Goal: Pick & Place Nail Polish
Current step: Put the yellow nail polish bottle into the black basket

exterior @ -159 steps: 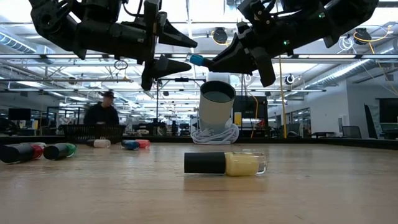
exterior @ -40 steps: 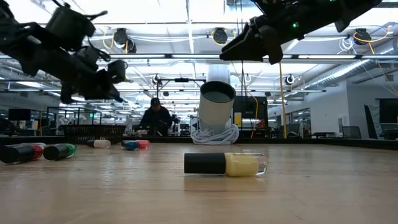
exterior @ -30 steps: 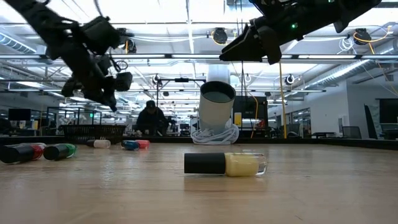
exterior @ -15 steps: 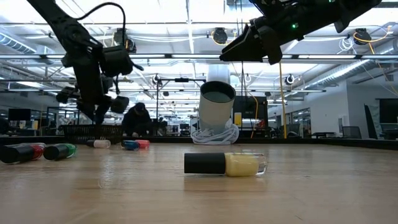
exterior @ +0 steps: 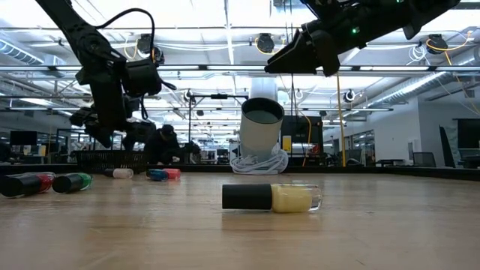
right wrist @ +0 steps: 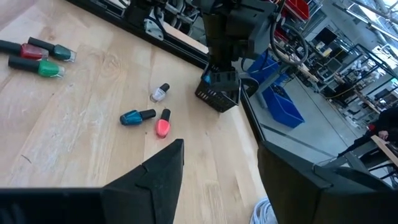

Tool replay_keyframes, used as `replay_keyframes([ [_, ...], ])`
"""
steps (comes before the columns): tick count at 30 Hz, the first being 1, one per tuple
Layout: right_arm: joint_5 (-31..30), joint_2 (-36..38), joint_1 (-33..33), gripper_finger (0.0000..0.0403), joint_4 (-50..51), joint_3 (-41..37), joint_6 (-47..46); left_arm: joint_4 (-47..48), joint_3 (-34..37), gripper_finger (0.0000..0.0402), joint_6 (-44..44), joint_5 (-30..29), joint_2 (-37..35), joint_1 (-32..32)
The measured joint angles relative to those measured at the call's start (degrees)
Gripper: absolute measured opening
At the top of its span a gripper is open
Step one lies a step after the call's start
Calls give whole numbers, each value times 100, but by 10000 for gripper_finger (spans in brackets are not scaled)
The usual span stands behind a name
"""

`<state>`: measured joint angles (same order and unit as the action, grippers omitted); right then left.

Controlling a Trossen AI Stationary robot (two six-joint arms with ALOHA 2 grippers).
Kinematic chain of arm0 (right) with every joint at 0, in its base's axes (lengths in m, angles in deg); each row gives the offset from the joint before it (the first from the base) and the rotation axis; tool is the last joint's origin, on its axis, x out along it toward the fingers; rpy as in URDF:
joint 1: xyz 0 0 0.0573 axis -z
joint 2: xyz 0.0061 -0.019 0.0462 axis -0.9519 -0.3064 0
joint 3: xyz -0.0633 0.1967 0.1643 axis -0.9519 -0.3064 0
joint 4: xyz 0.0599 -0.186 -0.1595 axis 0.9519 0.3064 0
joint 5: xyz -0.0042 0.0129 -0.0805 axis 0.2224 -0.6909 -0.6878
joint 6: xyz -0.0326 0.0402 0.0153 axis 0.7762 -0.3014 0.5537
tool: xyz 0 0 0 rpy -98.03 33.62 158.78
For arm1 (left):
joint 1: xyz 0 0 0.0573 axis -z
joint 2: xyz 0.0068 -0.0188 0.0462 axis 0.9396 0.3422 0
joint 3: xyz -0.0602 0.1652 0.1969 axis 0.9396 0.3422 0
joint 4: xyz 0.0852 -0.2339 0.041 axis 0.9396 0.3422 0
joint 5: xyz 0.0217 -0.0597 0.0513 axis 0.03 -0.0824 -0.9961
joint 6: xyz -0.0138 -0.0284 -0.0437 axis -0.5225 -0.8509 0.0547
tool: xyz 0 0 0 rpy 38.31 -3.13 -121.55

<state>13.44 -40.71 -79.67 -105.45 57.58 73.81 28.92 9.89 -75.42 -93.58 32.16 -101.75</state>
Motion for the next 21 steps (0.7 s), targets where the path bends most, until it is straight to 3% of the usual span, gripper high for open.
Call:
replay_keyframes([
  [6, 442, 0, 3, 196, 50, 0, -337, -153, 0, 288, 49, -111, 0, 230],
  [13, 2005, 0, -276, 196, 887, 0, -1749, -511, 3, 287, 281, -85, -32, 645],
  [16, 2238, -129, -657, 196, 1319, 0, -2443, -976, 7, 284, 819, 399, -243, 846],
  [21, 2085, -876, -1413, 196, 921, -5, -2833, -2194, 4, 286, 1710, 1426, -633, 1231],
])
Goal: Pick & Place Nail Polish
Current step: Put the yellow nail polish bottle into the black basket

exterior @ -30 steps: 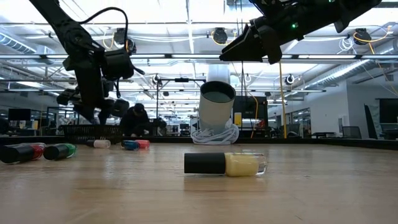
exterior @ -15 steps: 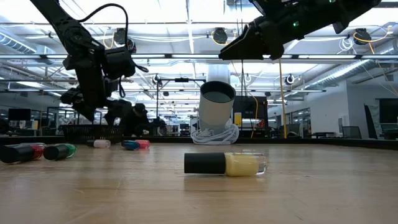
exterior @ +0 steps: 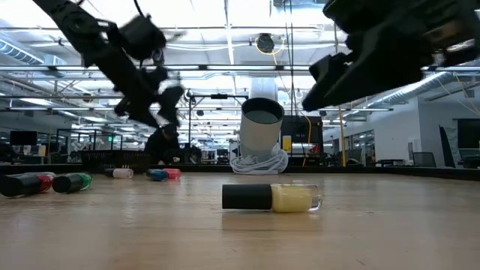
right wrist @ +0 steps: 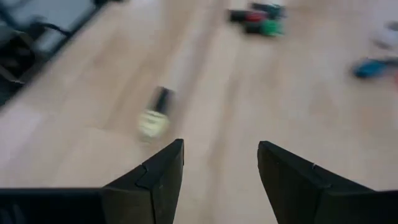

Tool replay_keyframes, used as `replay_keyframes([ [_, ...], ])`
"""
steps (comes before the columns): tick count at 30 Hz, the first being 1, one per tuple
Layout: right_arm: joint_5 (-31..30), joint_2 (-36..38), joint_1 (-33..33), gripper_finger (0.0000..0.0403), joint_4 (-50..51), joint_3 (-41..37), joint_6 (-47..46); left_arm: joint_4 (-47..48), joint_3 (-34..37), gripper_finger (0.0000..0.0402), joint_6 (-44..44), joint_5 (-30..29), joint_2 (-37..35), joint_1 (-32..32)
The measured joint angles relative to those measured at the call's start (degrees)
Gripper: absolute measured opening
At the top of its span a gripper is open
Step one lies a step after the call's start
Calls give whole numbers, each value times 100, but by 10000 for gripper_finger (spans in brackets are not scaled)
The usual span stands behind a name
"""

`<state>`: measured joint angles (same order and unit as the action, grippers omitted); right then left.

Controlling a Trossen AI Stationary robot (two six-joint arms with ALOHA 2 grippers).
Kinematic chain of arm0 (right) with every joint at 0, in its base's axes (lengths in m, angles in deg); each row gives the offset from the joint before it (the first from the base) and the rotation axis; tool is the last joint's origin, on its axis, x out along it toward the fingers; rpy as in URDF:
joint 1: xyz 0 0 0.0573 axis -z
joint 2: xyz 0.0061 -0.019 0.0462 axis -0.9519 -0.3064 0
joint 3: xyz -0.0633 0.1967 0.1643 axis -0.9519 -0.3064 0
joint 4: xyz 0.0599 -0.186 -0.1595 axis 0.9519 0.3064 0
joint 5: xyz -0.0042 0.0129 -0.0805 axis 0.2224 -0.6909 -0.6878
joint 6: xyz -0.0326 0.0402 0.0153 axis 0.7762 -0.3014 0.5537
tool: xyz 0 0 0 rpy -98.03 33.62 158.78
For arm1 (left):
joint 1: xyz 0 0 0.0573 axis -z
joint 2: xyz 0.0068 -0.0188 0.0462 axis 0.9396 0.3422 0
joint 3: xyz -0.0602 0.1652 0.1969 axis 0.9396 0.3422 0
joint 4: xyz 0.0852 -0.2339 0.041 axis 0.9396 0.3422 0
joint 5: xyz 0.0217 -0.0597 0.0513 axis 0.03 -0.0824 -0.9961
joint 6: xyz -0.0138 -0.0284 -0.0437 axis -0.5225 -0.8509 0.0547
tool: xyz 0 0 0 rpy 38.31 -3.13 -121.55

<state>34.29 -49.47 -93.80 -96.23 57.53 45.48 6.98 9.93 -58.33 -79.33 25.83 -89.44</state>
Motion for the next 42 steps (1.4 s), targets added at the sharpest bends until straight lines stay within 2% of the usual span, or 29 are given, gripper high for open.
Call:
replay_keyframes([
  [5, 32, -660, -227, 196, -373, 12, -17, -744, -6, 286, 672, 545, -320, 424],
  [11, -25, -659, -167, 196, -655, 43, -271, -1529, -4, 283, 1398, 534, -368, 1110],
  [14, -507, -748, -246, 197, -875, 42, -416, -1882, -4, 284, 1717, 546, -368, 1464],
  [17, -766, -1014, -383, 204, -1221, 43, -569, -1931, -4, 287, 1814, 544, -368, 1783],
  [21, -738, -1622, -580, 221, -1630, 323, -754, -2002, -3, 283, 1829, 540, -369, 2164],
  [26, -731, -2301, -795, 240, -1686, 778, -972, -2213, -9, 281, 1930, 529, -567, 2781],
  [29, -764, -2556, -911, 248, -1745, 1033, -1165, -2169, 6, 280, 1979, 366, -545, 3174],
  [36, -1338, -2956, -1000, 250, -1474, 1221, -1545, -2174, 4, 280, 1887, -439, -554, 3830],
  [42, -1463, -3061, -1000, 215, -1291, 1219, -1740, -2127, 4, 280, 1782, -474, -552, 4130],
])
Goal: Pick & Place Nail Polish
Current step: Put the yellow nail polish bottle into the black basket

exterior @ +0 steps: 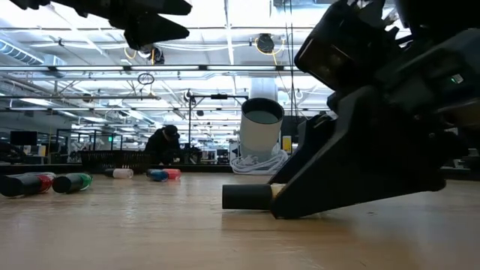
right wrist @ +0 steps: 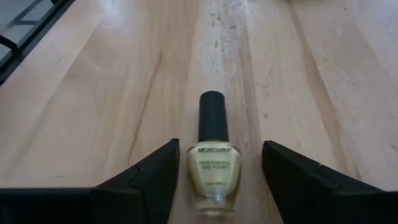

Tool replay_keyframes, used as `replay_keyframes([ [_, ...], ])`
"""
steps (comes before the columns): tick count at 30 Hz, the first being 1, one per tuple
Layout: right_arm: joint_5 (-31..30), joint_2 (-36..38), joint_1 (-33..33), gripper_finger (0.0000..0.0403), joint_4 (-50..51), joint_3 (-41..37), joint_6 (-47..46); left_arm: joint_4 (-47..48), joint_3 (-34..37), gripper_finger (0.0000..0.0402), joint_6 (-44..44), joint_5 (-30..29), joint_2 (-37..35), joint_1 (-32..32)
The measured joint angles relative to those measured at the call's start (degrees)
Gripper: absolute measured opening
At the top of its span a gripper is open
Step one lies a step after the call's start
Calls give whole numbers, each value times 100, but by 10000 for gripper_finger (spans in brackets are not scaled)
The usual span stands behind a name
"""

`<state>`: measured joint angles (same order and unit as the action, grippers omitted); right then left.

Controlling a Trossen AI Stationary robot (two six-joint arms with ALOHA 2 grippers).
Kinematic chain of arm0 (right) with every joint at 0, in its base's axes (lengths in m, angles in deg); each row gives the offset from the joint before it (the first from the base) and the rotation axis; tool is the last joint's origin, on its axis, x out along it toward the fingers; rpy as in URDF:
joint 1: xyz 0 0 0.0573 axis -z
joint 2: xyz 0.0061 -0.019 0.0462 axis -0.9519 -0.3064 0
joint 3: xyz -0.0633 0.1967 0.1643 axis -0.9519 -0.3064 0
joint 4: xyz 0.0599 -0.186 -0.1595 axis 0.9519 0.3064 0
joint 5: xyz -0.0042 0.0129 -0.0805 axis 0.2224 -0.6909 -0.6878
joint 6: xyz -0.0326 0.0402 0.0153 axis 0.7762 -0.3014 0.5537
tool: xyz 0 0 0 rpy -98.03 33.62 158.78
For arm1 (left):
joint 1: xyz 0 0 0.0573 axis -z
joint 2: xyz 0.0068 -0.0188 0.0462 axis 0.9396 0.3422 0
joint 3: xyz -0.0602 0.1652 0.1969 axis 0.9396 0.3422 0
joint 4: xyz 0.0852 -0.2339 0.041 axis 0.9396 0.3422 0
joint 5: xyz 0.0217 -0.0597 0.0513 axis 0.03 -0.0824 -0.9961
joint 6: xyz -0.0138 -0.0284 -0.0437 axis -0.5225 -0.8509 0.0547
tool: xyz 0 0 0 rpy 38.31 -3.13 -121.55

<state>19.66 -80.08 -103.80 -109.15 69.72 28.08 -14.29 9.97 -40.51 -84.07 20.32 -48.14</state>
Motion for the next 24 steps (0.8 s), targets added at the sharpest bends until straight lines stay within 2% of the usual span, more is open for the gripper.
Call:
replay_keyframes([
  [10, 116, 26, -54, 111, 117, -14, 147, 182, -4, 280, -451, 3, 92, 142],
  [15, 116, 92, -54, 110, 220, -17, 503, 164, -4, 280, -600, 6, 129, 140],
  [19, 74, 500, -27, 110, 624, -46, 959, 148, -7, 280, -821, 8, 133, 140],
  [22, -310, 976, -23, 110, 1121, -63, 1409, 128, -7, 280, -954, 8, 133, 140],
  [24, -792, 1316, 11, 110, 1349, -47, 1723, 108, -9, 280, -963, 8, 133, 139],
])
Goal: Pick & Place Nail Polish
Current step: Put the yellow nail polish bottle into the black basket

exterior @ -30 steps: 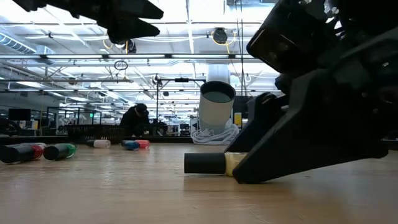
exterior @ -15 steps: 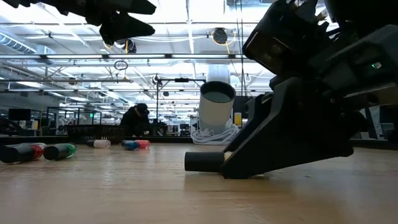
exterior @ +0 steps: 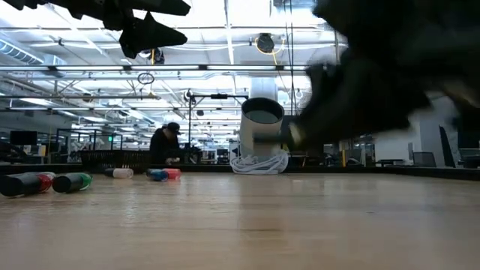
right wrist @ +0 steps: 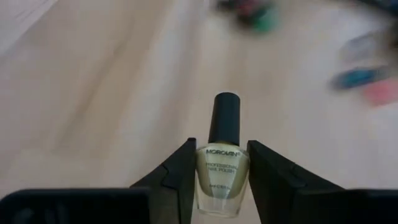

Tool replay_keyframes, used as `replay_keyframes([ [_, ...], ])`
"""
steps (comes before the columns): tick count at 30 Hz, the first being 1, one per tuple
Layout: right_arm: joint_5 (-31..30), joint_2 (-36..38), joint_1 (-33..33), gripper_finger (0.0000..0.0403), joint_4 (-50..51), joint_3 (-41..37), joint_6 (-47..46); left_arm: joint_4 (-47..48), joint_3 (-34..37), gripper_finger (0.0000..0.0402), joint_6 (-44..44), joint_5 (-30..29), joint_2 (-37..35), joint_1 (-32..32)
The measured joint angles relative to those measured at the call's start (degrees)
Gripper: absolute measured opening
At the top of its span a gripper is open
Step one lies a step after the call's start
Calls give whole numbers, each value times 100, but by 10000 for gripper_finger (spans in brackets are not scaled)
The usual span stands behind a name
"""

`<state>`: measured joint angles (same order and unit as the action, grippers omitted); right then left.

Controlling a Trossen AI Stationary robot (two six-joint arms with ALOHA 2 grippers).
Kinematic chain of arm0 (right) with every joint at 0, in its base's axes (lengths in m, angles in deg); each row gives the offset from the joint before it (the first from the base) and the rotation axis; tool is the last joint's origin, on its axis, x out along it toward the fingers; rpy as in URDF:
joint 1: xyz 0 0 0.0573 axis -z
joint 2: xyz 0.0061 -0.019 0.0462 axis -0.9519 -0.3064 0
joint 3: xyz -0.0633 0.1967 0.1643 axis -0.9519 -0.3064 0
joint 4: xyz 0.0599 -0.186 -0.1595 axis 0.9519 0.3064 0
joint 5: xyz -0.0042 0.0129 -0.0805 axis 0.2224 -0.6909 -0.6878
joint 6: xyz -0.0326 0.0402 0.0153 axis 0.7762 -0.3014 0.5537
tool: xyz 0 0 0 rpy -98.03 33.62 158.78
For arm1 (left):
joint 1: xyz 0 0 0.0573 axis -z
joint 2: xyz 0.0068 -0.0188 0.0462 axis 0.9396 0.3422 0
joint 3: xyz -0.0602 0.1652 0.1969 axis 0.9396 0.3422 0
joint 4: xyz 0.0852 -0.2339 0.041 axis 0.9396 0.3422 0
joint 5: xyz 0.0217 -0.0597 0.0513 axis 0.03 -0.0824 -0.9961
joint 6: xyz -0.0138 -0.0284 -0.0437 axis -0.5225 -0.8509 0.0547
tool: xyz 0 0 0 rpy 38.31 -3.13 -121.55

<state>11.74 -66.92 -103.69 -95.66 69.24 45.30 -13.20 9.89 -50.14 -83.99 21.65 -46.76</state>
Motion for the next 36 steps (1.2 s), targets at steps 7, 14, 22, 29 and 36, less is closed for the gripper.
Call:
replay_keyframes([
  [7, -1411, 740, 323, 110, 374, 7, 1488, -21, 0, 280, 162, 1, 0, -24],
  [14, -1942, 814, 1070, 110, 282, 9, 3031, -168, 0, 280, 23, -4, 0, -217],
  [22, -1920, 813, 1857, 110, 249, 11, 3160, -304, 0, 280, 80, -327, -4, -775],
  [29, 160, 815, 2557, 110, 183, 13, 2767, -328, 0, 280, 788, -339, -4, -1548],
  [36, 3745, 815, 3201, 110, -117, 13, 1989, -501, 0, 280, 1481, -348, -4, -2357],
])
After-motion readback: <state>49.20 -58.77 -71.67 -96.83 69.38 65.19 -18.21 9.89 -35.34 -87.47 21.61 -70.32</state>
